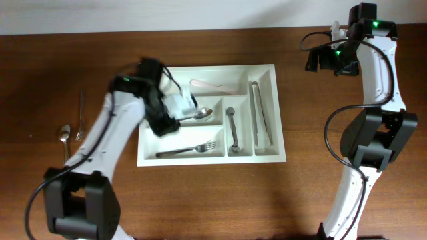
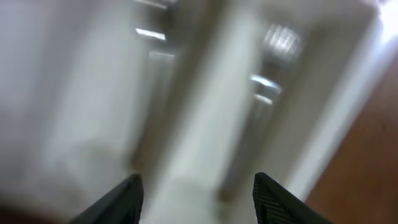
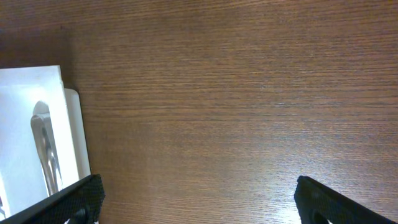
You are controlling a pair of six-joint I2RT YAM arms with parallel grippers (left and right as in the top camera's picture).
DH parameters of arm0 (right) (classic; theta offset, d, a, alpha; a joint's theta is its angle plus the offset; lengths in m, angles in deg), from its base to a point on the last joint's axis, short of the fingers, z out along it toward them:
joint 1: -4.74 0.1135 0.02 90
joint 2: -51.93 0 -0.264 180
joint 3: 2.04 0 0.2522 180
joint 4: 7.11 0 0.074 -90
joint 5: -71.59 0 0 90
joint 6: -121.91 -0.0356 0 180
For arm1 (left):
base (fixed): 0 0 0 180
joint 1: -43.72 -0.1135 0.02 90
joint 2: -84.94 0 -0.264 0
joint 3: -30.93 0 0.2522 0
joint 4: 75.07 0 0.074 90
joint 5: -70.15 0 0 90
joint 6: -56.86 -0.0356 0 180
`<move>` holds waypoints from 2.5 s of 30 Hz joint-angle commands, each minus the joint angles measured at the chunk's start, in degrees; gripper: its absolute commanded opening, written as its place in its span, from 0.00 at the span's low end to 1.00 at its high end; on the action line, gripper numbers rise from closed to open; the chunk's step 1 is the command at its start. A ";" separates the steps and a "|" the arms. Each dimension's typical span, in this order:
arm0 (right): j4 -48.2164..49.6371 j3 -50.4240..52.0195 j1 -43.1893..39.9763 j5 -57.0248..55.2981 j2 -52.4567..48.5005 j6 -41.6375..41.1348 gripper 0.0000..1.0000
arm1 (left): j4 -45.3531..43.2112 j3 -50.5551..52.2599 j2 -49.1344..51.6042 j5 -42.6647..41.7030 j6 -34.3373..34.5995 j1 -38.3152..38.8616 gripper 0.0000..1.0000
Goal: Pack container
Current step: 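Carry the fork with the left gripper into the tray's lower compartment and release, then return the left gripper to the cutlery and grasp another metal utensil, then carry the metal utensil with the left gripper into the tray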
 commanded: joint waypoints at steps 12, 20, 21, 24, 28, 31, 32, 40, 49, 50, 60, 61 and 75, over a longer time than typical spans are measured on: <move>0.02 -1.40 -0.33 0.09 2.80 -0.46 0.99 | -2.19 -9.86 1.03 16.46 34.10 -26.93 0.61; 0.02 -1.40 -0.33 0.09 2.78 -0.44 0.99 | -8.33 -9.86 8.76 15.02 35.36 -33.51 0.72; 0.00 -1.40 -0.33 0.09 2.78 -0.44 0.99 | -8.68 -9.86 10.16 14.84 35.39 -33.68 0.72; 0.02 -1.40 -0.33 0.09 2.80 -0.46 0.99 | -9.88 -9.86 14.29 14.93 35.17 -33.83 0.72; 0.02 -1.40 -0.33 0.09 2.80 -0.44 0.99 | -12.48 -9.86 18.88 14.86 35.17 -33.90 0.71; 0.02 -1.40 -0.33 0.09 2.78 -0.46 0.99 | -12.94 -9.86 21.84 14.88 35.17 -33.90 0.66; 0.02 -1.40 -0.33 0.09 2.78 -0.46 0.99 | -12.92 -9.86 22.64 14.88 35.17 -33.92 0.58; 0.02 -1.40 -0.33 0.09 2.78 -0.46 0.99 | -13.11 -9.86 26.12 14.91 35.17 -33.92 0.26; 0.02 -1.40 -0.33 0.09 2.78 -0.46 0.99 | -13.31 -9.86 28.35 14.91 35.17 -33.92 0.02; 0.02 -1.40 -0.33 0.09 2.80 -0.44 0.99 | -13.40 -9.90 28.33 14.91 35.15 -33.92 0.02; 0.02 -1.40 -0.33 0.09 2.78 -0.44 0.99 | -2.69 -24.94 23.91 6.54 29.05 -31.82 0.02; 0.02 -1.40 -0.33 0.09 2.78 -0.44 0.99 | -1.31 -26.93 22.67 4.70 29.05 -30.86 0.02; 0.00 -1.40 -0.33 0.09 2.78 -0.46 0.99 | 23.37 -28.48 15.30 -10.99 -2.23 -12.22 0.02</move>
